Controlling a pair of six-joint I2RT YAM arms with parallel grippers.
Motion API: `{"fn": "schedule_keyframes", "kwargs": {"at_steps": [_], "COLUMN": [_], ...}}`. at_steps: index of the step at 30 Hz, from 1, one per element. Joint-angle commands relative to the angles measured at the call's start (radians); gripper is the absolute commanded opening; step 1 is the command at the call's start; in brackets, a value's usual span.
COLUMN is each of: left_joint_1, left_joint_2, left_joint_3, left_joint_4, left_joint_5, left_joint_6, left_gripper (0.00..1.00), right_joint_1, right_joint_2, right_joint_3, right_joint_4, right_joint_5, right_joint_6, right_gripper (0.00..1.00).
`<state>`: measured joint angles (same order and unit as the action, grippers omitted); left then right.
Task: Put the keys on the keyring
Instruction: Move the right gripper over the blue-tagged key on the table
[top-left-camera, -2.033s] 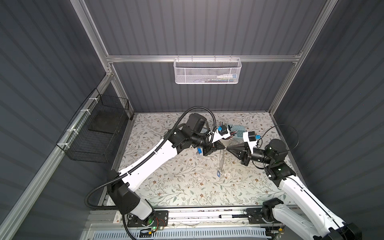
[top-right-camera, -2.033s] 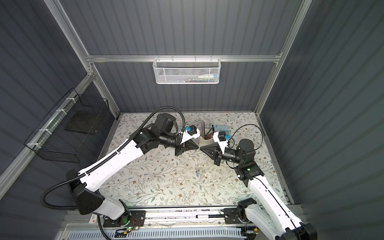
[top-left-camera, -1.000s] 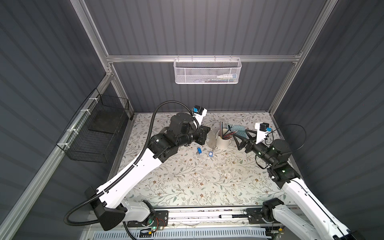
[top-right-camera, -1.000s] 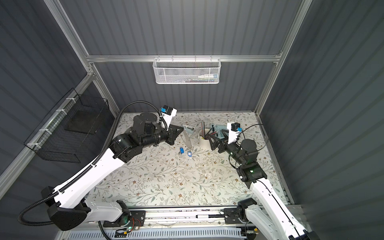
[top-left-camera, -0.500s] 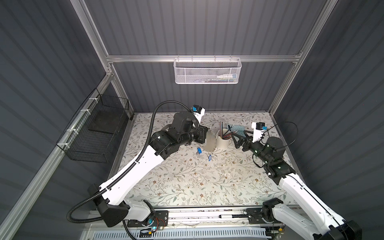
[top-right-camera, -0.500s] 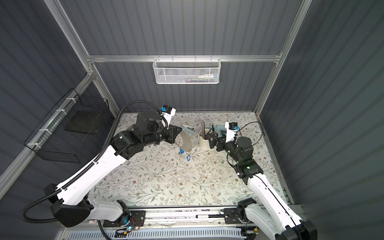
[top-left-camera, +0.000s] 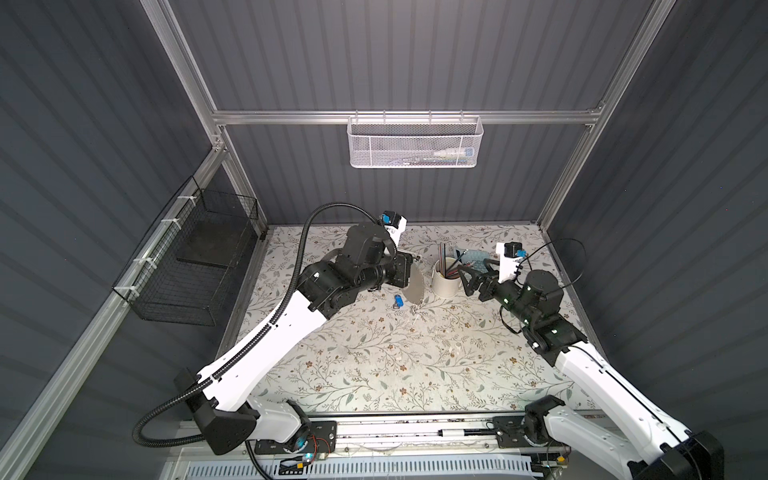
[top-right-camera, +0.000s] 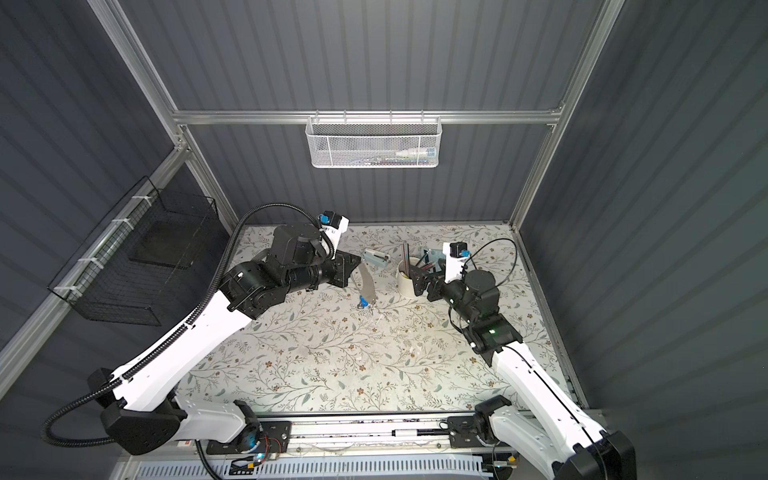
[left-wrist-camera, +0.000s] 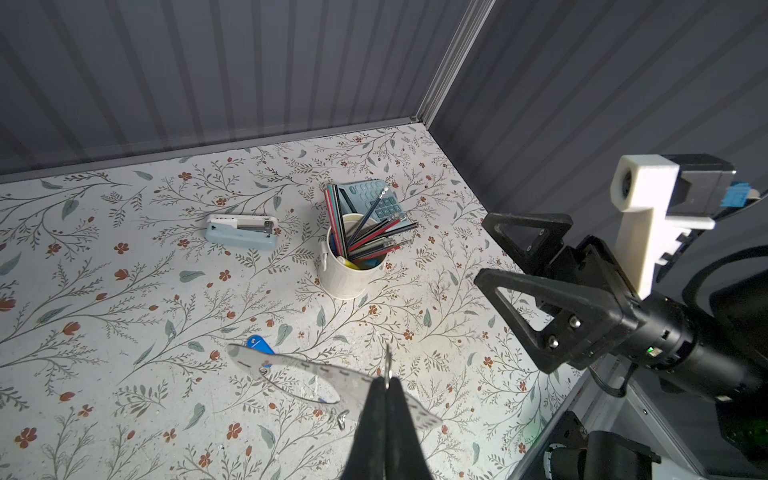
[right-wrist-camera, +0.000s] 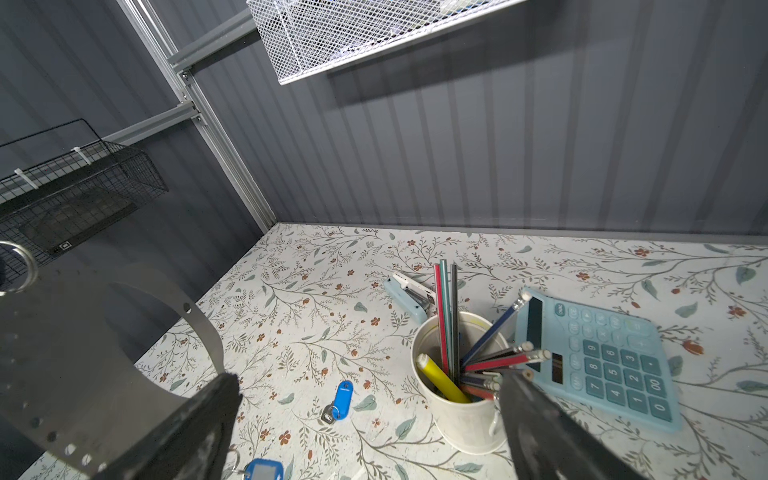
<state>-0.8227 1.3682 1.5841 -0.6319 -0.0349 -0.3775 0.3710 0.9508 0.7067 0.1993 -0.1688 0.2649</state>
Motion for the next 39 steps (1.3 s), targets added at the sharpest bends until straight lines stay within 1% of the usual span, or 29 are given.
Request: {"fn": "schedule_keyframes", "kwargs": {"at_steps": [1, 7, 8, 11, 13, 17, 23, 25, 27, 30, 39], "left_joint_1": [0.011, 0.031, 0.035, 0.048, 0.052, 0.056, 0.060, 0.062, 0.062, 0.062, 0.062], "left_joint_2": [-0.054, -0.136, -0.160, -0.226, -0.267, -0.345, -0.417, -0.439, -0.446, -0.449, -0.466], "left_joint_3": [-0.028, -0.158, -0.213, -0.308, -0.347, -0.426, -0.529, -0.549, -0.557, -0.564, -0.579], "left_joint_4": [0.017, 0.027, 0.039, 0.067, 0.044, -0.014, -0.084, -0.089, -0.096, -0.105, -0.097], "left_joint_5": [-0.019, -0.045, -0.044, -0.026, -0.050, -0.101, -0.131, -0.143, -0.146, -0.152, -0.154], "left_joint_6": [0.002, 0.023, 0.015, -0.015, -0.027, -0.057, -0.119, -0.128, -0.129, -0.129, -0.129], "left_gripper": [0.00, 0.00, 0.00, 0.00, 0.00, 0.00, 0.00, 0.00, 0.00, 0.00, 0.00], "right_joint_1": [0.024, 0.089, 0.105, 0.158, 0.194, 0.250, 0.310, 0.330, 0.355, 0.374, 0.359], "right_joint_2": [0.019, 0.100, 0.120, 0.184, 0.238, 0.341, 0.536, 0.596, 0.656, 0.747, 0.920], "right_joint_3": [0.039, 0.118, 0.132, 0.172, 0.205, 0.266, 0.386, 0.425, 0.467, 0.509, 0.552], "right_joint_4": [-0.025, -0.087, -0.098, -0.125, -0.152, -0.191, -0.286, -0.319, -0.360, -0.389, -0.381], "right_joint_5": [0.028, 0.052, 0.063, 0.088, 0.103, 0.112, 0.088, 0.098, 0.113, 0.104, 0.056], "right_joint_6": [-0.033, -0.062, -0.064, -0.075, -0.076, -0.075, -0.039, -0.016, -0.003, 0.013, 0.054], "right_gripper": [0.99, 0.93, 0.92, 0.88, 0.86, 0.78, 0.66, 0.62, 0.61, 0.61, 0.59]}}
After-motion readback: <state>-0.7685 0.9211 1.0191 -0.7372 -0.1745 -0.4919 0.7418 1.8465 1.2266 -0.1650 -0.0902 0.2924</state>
